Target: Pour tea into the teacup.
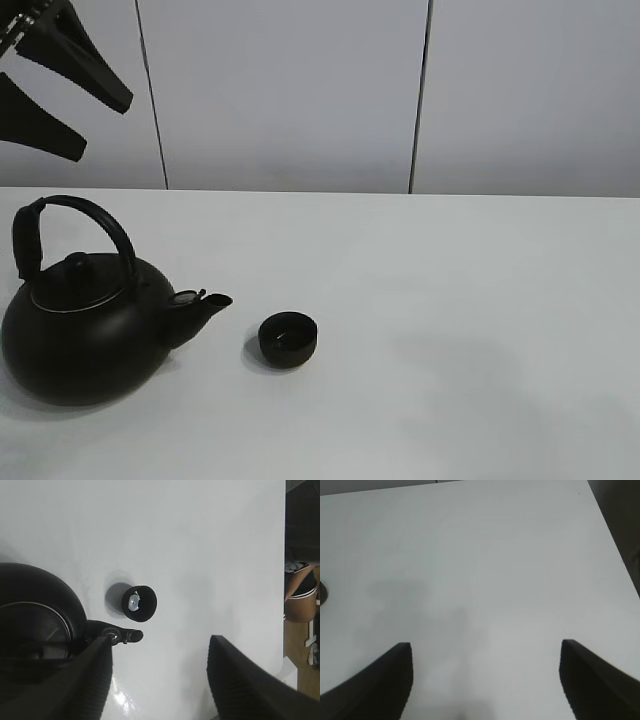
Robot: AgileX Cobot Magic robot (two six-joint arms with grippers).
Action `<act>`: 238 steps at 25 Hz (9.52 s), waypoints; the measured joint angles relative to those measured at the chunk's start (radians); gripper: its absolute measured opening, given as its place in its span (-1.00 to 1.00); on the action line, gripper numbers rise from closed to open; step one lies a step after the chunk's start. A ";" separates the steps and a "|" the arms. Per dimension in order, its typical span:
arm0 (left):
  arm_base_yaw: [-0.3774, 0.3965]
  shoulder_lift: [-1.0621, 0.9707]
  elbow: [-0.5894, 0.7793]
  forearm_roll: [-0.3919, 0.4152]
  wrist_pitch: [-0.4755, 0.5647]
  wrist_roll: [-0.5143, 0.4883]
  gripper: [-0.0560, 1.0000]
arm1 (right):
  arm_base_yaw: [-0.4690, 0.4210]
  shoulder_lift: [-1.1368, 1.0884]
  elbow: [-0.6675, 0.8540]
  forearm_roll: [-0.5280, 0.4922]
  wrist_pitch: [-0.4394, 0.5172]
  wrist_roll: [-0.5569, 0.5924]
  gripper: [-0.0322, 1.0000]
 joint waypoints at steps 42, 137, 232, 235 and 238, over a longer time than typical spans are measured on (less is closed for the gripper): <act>0.028 -0.294 -0.045 0.052 -0.278 0.330 -0.20 | 0.023 0.000 0.000 0.013 -0.003 0.001 0.14; -0.030 0.164 0.868 1.206 -2.141 -0.415 -0.11 | 0.023 0.000 0.000 0.013 -0.003 0.001 0.14; -0.221 -0.008 0.588 1.274 -1.623 -0.263 -0.63 | 0.023 0.000 0.000 0.013 -0.004 0.001 0.14; -0.221 -0.008 0.588 1.268 -1.618 -0.247 -0.63 | 0.023 0.000 0.000 0.013 -0.004 0.001 0.14; -0.221 -0.008 0.588 1.250 -1.618 -0.246 -0.63 | 0.023 0.000 0.000 0.013 -0.004 0.001 0.14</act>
